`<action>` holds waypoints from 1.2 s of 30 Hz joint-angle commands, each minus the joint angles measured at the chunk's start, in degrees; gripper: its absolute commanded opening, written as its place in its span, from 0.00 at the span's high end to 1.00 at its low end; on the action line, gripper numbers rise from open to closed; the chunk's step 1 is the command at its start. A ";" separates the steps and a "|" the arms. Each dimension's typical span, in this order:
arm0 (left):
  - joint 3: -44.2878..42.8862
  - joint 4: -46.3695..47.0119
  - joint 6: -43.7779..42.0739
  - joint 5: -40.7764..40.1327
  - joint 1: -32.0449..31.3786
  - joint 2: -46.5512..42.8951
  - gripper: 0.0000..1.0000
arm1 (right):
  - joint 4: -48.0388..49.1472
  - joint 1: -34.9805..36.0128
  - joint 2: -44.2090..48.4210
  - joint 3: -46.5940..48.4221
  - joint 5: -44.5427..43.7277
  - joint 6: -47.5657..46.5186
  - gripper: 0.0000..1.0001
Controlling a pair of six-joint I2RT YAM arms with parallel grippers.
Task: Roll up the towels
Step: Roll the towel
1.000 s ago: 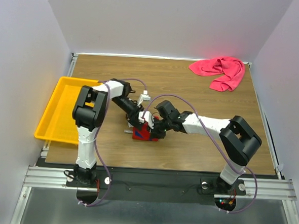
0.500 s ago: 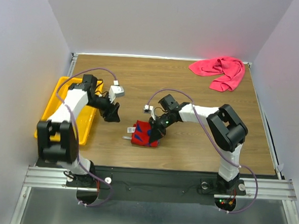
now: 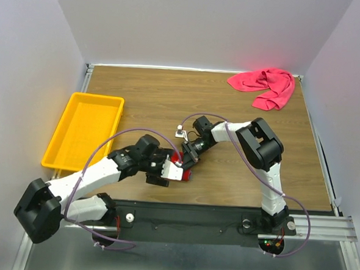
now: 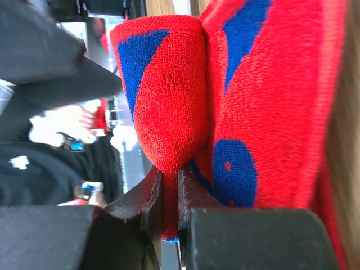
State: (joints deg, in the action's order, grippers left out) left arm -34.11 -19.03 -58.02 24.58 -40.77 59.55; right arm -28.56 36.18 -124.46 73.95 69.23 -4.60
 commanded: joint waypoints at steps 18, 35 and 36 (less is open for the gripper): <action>-1.22 11.58 0.71 -8.15 -8.09 16.21 0.82 | -4.66 -4.19 -1.58 1.37 -1.02 -4.62 0.91; -20.27 -13.30 7.13 12.32 -1.51 34.02 0.93 | -5.72 -19.05 35.75 -1.61 -19.38 -12.97 0.18; -21.60 -15.93 7.22 13.29 -0.98 35.53 0.93 | -5.98 -19.05 37.78 -2.49 -20.09 -13.41 0.17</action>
State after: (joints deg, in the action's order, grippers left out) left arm -51.46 -24.84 -52.01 31.55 -43.79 90.11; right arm -34.02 15.49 -94.83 74.02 53.87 -14.11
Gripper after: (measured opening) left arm 0.410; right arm 0.820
